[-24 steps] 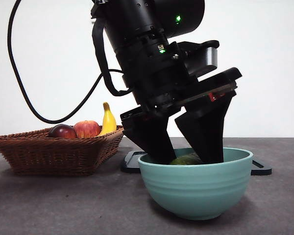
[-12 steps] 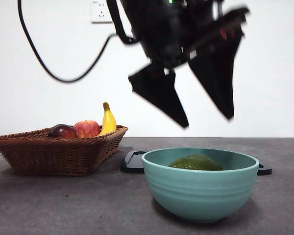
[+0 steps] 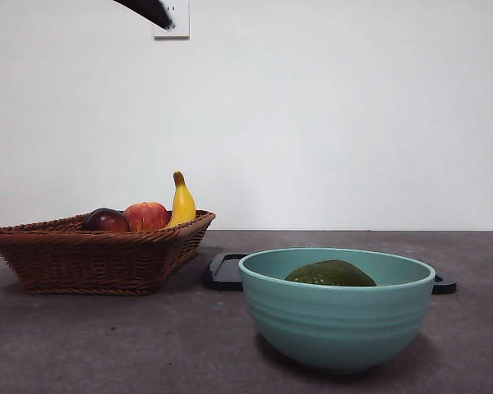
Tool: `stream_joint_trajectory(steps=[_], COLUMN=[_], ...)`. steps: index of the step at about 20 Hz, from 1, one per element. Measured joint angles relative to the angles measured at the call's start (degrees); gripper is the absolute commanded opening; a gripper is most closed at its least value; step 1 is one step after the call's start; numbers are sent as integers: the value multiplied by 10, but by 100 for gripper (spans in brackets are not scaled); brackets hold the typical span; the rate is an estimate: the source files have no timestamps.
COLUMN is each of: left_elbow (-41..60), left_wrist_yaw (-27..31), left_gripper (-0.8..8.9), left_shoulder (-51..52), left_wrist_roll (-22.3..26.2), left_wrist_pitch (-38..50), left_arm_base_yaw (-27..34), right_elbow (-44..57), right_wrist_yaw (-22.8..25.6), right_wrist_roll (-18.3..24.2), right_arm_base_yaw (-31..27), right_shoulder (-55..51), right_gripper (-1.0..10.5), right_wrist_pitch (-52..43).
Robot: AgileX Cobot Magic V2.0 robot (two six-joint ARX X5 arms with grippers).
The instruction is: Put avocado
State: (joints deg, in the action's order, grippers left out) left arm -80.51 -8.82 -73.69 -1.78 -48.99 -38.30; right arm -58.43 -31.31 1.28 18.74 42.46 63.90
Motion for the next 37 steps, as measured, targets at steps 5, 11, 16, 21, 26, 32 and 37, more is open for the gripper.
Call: stream_joint_trajectory(steps=[5,11,16,21,26,32,37], left_elbow=[131,271,271,271,271,271,271], left_wrist_yaw=[-85,-193,-195,-196,-196,-196,-196], left_gripper=[373,373,373,373,373,373,373], left_shoulder=[106,193,214,214,214,214,214], left_wrist_roll=[7,8,8,8,8,8,8], left_wrist_pitch=[-17,-43,-45,-44,-44,-44,-44], left_arm_base_yaw=[19,18,18,18,18,18,18], right_elbow=[0,0,0,0,0,0,0], right_wrist_yaw=[0,13,61,80,116,164,179], right_wrist_roll=[0,0,0,1,1,1,1], right_arm_base_yaw=[0,0,8,46,96,131,136], right_shoulder=[35,97,177,275,375,452,473], right_gripper=[434,432,378,324,313,235,134], right_wrist_pitch=[-10,-14,-27,-78,-133,-186,-216])
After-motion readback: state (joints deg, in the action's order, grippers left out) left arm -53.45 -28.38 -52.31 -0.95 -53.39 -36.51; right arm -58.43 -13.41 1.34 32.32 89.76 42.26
